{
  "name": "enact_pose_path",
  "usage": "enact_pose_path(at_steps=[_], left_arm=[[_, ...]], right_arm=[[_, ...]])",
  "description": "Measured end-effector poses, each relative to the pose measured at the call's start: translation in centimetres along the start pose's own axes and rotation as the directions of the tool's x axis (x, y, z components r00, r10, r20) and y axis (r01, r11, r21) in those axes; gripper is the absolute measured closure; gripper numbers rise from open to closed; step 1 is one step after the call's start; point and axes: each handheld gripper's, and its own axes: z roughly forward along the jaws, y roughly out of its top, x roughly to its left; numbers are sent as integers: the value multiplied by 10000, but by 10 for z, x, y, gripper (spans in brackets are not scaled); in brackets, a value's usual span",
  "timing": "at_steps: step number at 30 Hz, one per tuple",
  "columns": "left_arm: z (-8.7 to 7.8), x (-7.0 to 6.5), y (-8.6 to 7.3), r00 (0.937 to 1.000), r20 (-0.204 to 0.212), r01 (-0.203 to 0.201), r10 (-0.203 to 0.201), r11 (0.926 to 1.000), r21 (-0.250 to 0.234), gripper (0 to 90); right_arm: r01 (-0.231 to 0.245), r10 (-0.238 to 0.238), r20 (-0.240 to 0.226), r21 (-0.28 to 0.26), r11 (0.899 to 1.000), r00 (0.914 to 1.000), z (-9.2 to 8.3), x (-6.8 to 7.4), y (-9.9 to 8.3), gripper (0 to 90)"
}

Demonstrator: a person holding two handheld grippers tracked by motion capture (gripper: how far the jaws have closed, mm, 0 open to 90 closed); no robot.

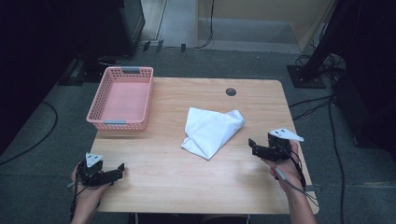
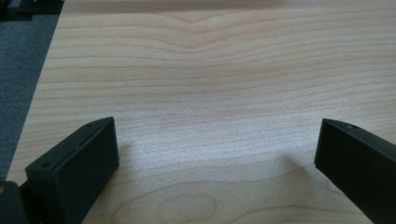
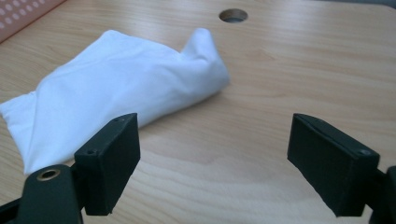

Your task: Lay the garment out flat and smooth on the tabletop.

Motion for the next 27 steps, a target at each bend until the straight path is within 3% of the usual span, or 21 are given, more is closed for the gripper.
enact_pose_path(at_steps=[9,16,27], left_arm=[[2,-4,0,9989,-308,-361,367,9992,189,0],[2,-4,0,9987,-321,-379,385,9991,193,0],[2,-5,0,9988,-323,-363,369,9992,187,0]], right_arm=[[309,-308,-296,31,9995,9991,26,21,29,239],[479,-479,-337,-11,9989,9983,47,32,50,319],[843,-837,-126,602,9946,9964,92,46,71,479]])
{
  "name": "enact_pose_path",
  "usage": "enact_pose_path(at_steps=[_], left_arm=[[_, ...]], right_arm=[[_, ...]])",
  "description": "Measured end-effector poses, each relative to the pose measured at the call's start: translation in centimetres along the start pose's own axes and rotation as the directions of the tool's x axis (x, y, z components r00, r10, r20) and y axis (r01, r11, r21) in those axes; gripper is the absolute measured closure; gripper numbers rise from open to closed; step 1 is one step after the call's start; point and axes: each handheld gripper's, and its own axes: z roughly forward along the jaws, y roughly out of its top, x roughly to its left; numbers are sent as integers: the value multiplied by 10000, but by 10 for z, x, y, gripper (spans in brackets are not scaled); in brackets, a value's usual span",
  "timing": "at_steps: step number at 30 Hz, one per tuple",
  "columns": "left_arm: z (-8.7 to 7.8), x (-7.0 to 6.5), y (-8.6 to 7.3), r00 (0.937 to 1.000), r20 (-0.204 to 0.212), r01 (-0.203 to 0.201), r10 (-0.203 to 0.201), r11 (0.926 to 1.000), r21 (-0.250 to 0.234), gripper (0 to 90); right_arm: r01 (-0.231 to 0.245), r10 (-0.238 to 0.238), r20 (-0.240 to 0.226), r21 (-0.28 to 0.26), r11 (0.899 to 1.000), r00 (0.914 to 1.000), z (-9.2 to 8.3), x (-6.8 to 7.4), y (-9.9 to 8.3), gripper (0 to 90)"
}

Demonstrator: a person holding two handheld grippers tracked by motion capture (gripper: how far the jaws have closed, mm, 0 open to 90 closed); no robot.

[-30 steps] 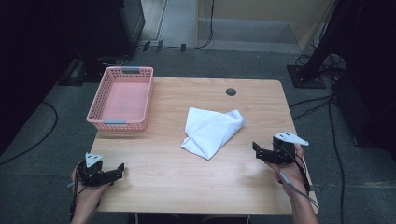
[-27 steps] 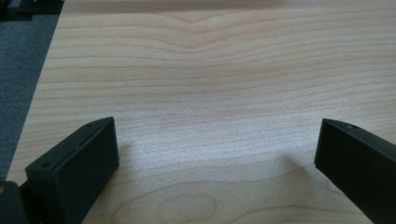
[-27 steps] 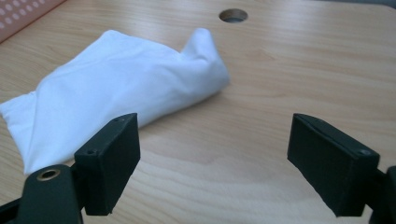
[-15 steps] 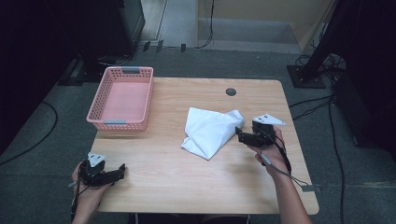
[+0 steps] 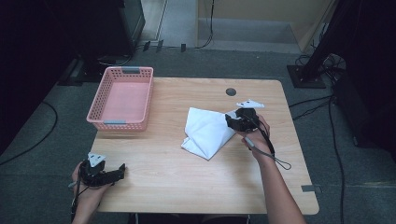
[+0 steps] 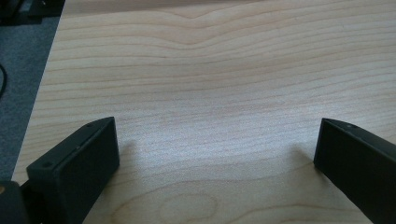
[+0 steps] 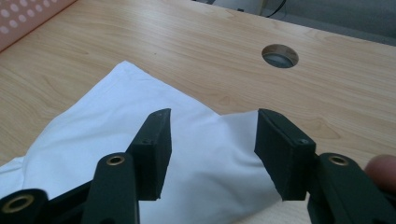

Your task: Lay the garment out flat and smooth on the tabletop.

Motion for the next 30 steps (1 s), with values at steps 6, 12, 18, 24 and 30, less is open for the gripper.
enact_pose_path(at_steps=[6,12,18,24,30], left_arm=[[0,0,0,10000,0,-2,2,10000,0,0],[0,0,0,10000,0,5,-5,10000,-4,0],[0,0,0,10000,-1,-1,1,10000,-2,0],[0,0,0,10000,2,4,-4,10000,-5,0],[0,0,0,10000,1,1,-1,10000,-1,0]], right_arm=[[-13,14,-38,291,9996,10000,22,7,7,510],[-141,133,121,650,9978,9998,43,13,14,548],[-294,287,92,926,9953,9995,63,19,19,548],[-407,357,405,1302,9907,9985,84,27,19,533],[-88,-81,770,2166,9762,9970,108,36,14,570]])
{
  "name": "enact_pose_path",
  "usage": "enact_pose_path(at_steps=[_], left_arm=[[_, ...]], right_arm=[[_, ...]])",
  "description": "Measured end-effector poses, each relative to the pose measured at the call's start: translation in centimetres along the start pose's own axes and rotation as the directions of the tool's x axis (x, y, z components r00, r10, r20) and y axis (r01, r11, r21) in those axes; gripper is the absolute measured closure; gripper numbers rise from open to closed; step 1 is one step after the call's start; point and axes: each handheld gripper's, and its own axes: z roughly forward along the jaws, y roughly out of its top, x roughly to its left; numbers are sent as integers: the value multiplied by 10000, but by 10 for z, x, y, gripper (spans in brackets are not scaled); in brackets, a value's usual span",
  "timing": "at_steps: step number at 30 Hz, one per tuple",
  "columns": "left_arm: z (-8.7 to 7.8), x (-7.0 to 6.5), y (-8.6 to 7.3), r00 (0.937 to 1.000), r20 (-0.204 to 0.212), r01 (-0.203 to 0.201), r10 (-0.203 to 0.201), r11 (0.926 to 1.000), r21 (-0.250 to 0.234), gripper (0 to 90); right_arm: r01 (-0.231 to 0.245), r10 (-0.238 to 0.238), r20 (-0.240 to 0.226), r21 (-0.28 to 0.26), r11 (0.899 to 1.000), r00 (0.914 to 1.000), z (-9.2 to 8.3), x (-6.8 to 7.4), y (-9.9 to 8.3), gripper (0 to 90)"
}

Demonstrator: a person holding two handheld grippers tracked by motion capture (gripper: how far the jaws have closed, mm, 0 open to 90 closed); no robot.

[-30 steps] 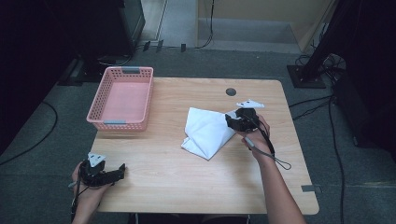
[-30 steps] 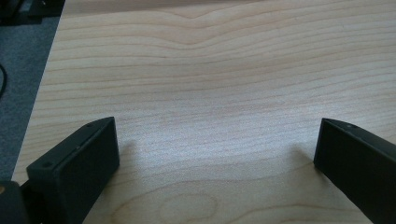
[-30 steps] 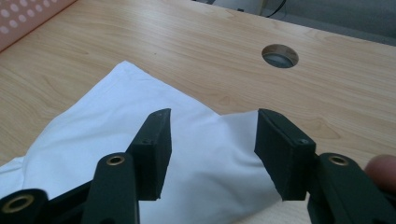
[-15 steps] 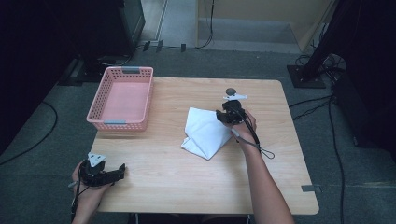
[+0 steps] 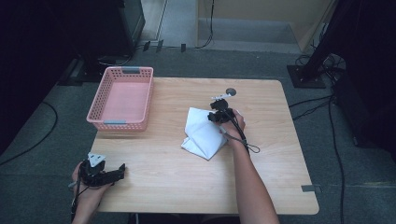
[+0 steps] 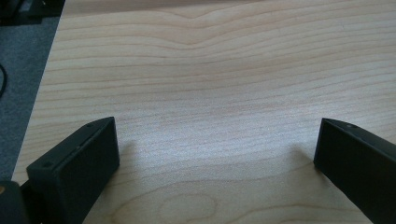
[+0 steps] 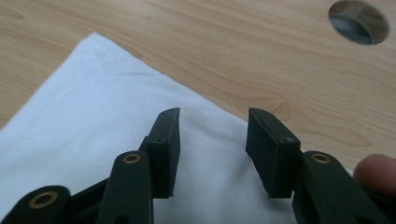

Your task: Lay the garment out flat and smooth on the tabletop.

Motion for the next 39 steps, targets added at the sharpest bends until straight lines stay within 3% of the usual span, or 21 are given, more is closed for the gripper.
enact_pose_path(at_steps=[7,11,13,17,20,29,34,39], left_arm=[[0,0,0,10000,0,2,-2,10000,-3,0],[0,0,0,10000,-1,-1,1,10000,1,0],[0,0,0,10000,-1,3,-3,10000,-2,0],[-1,2,0,9999,60,150,-150,9999,-61,0],[-2,6,-1,9986,69,534,-533,9984,-181,0],[-2,1,1,9987,116,493,-489,9979,-420,1],[-4,-9,8,9971,385,677,-651,9953,-691,31],[-5,-31,16,9964,758,449,-386,9956,-828,49]], right_arm=[[301,-300,-57,264,9992,9995,8,5,-1,651],[814,-815,20,282,9963,9967,7,8,-2,864],[870,-869,-57,109,9961,9962,4,8,-4,891],[551,-581,-559,-548,9970,9967,-9,4,-4,900],[744,-808,-722,-877,9934,9941,-24,3,-5,900],[611,-889,-1388,-1932,9793,9863,-71,-10,-25,900],[590,-961,-1656,-2163,9746,9815,-85,-15,-45,900],[-85,-454,-2222,-2357,9718,9739,-98,-26,-64,900]])
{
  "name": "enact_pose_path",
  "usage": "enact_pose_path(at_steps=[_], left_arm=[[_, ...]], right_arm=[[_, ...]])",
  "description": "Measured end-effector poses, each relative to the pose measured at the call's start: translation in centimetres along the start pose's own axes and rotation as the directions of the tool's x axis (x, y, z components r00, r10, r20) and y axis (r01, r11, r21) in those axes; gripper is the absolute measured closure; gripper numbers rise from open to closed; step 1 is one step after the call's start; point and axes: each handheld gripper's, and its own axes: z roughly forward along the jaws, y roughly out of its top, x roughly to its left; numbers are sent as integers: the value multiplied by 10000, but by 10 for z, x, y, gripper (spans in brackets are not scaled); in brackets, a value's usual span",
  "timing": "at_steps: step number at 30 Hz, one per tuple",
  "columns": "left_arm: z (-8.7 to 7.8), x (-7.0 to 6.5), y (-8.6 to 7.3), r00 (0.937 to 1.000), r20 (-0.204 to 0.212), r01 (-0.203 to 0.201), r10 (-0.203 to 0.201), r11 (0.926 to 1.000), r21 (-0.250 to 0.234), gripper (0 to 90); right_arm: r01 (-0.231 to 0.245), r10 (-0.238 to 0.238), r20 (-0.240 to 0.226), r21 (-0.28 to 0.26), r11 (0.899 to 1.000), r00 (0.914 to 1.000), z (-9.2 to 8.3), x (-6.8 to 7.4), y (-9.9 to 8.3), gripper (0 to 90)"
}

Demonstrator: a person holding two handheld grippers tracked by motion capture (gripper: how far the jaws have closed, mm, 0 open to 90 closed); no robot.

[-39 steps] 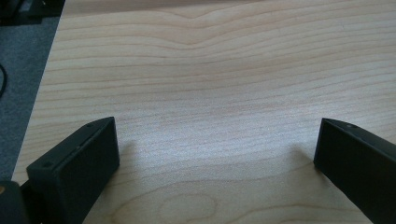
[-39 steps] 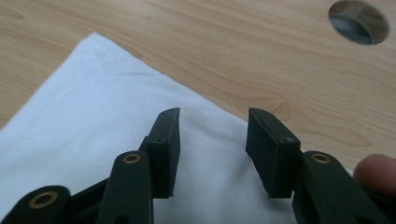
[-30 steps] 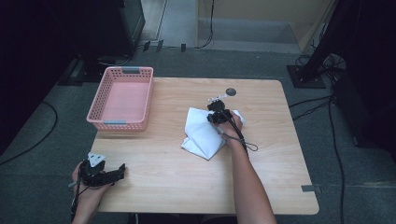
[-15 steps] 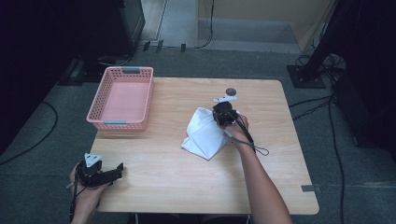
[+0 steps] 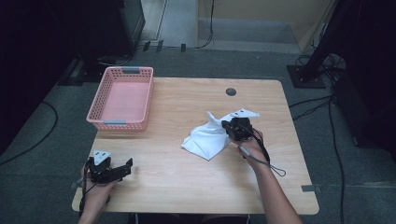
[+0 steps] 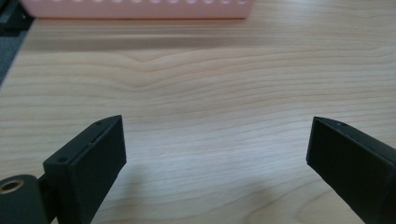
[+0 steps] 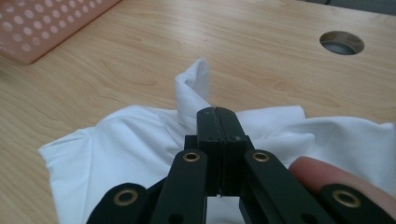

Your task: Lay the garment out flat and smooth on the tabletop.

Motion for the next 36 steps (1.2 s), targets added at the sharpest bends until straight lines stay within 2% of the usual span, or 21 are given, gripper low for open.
enact_pose_path(at_steps=[6,7,8,9,10,14,18,19,20,21,22,26,27,28,30,33,34,35,36], left_arm=[[6,-24,6,9988,330,-368,366,9993,51,49],[6,-24,6,9988,330,-368,366,9993,51,50],[7,-32,8,9980,456,-448,447,9990,26,50],[7,-32,8,9980,456,-448,447,9990,26,50],[9,-40,11,9970,547,-542,541,9985,-5,50],[14,-56,17,9933,810,-830,829,9965,-13,49],[17,-70,24,9888,1086,-1028,1025,9947,-34,49],[17,-70,24,9888,1086,-1028,1025,9947,-34,49],[19,-77,27,9863,1212,-1124,1121,9937,-49,49],[19,-77,27,9863,1212,-1124,1121,9937,-49,49],[21,-84,29,9841,1322,-1191,1188,9929,-53,49],[27,-98,34,9777,1582,-1384,1378,9903,-74,49],[27,-98,34,9777,1582,-1384,1378,9903,-74,49],[31,-105,36,9743,1707,-1486,1469,9889,-26,49],[36,-113,38,9717,1812,-1545,1517,9880,14,49],[40,-120,41,9686,1977,-1541,1508,9880,15,50],[45,-128,44,9647,2137,-1595,1541,9872,82,50],[45,-128,44,9647,2137,-1595,1541,9872,82,50],[50,-136,47,9593,2257,-1762,1696,9843,95,50]], right_arm=[[-14,12,-144,-165,9999,9999,-13,-1,-9,900],[43,-46,-191,-176,9998,9998,-14,-1,-10,900],[44,-47,-201,-184,9998,9998,-16,-1,-11,900],[44,-47,-201,-184,9998,9998,-16,-1,-11,900],[128,-132,-231,-167,9998,9996,-20,-2,-14,900],[296,-299,-291,-116,9995,9991,-25,-2,-22,900],[308,-311,-375,-102,9995,9988,-30,-5,-32,900],[335,-340,-376,-127,9994,9987,-32,-6,-34,898],[305,-309,-389,-119,9995,9988,-33,-8,-37,898],[316,-321,-429,-117,9994,9986,-34,-9,-39,898],[278,-283,-439,-120,9995,9986,-35,-11,-41,898],[209,-212,-467,-72,9998,9987,-41,-17,-49,898],[209,-211,-471,-54,9998,9987,-42,-18,-51,898],[222,-224,-459,-47,9997,9987,-43,-19,-53,898],[187,-187,-434,-20,9998,9989,-45,-21,-56,897],[143,-147,-436,-88,9999,9989,-48,-22,-60,851],[158,-164,-458,-125,9998,9988,-49,-22,-61,837],[170,-176,-473,-135,9998,9987,-50,-22,-61,827],[169,-177,-507,-161,9997,9986,-51,-22,-62,816]])
